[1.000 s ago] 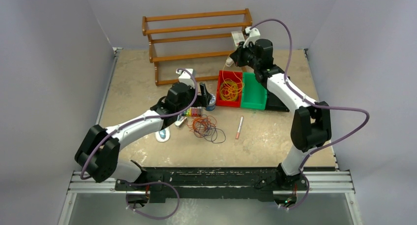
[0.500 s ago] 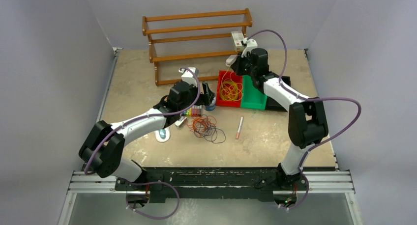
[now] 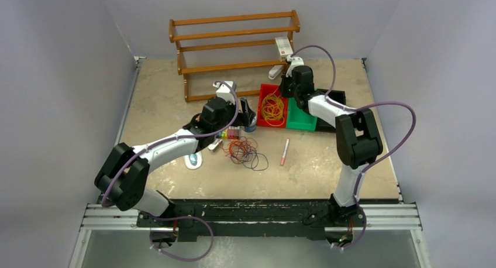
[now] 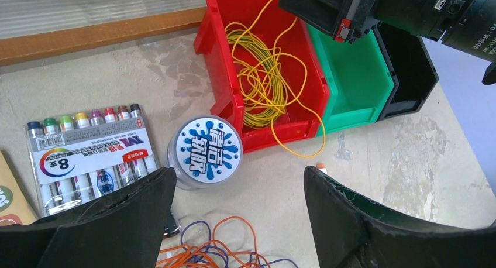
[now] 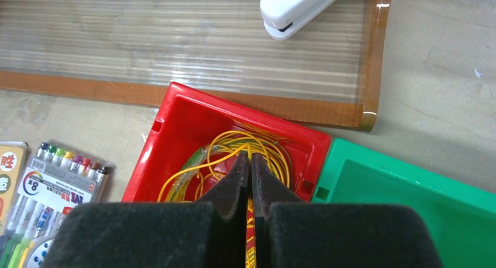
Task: Untangle the cables
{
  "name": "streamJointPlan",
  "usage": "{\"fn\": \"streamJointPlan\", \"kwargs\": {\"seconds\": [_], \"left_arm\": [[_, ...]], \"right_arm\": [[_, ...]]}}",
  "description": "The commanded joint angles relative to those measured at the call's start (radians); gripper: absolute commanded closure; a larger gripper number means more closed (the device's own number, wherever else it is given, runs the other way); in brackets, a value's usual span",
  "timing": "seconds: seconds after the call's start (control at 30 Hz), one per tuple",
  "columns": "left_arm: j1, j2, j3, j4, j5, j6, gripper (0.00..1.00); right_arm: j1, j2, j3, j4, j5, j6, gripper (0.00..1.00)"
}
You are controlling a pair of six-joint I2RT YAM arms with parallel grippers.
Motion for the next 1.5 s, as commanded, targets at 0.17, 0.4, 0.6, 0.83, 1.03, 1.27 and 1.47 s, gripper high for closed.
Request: {"fn": "streamJointPlan", "kwargs": {"seconds": [0.17, 0.4, 0.6, 0.83, 1.03, 1.27, 1.47], "left_arm": [[0.004, -0.002, 0.035, -0.001, -0.026, -0.006, 0.21], [0.004, -0.018, 0.022, -0.017, -0.044, -0.009, 0.21], [0.004, -0.022, 0.019, -0.021, -0.045, -0.006, 0.21], [0.004, -0.022, 0.016, -0.022, -0.045, -0.003, 0.21], [0.004, -0.027, 0.014, -0.024, -0.051, -0.004, 0.21], [0.004, -0.034, 0.018, -0.033, -0.048, -0.005, 0.20], [0.006, -0.040, 0.022, -0.070, -0.047, -0.006, 0.20]], "right_arm": [[0.017, 0.007, 0.035, -0.017, 0.051, -0.054, 1.00], [0.019, -0.016, 0.021, -0.021, 0.040, -0.061, 0.94], [0.019, -0.058, 0.021, -0.028, 0.038, -0.062, 0.83], [0.019, -0.123, 0.021, -0.050, 0.037, -0.064, 0.64], [0.019, -0.204, 0.002, -0.104, -0.010, -0.059, 0.58], [0.020, -0.345, -0.085, -0.204, -0.061, -0.115, 0.55], [0.036, -0.512, -0.284, -0.136, -0.231, -0.250, 0.40]]}}
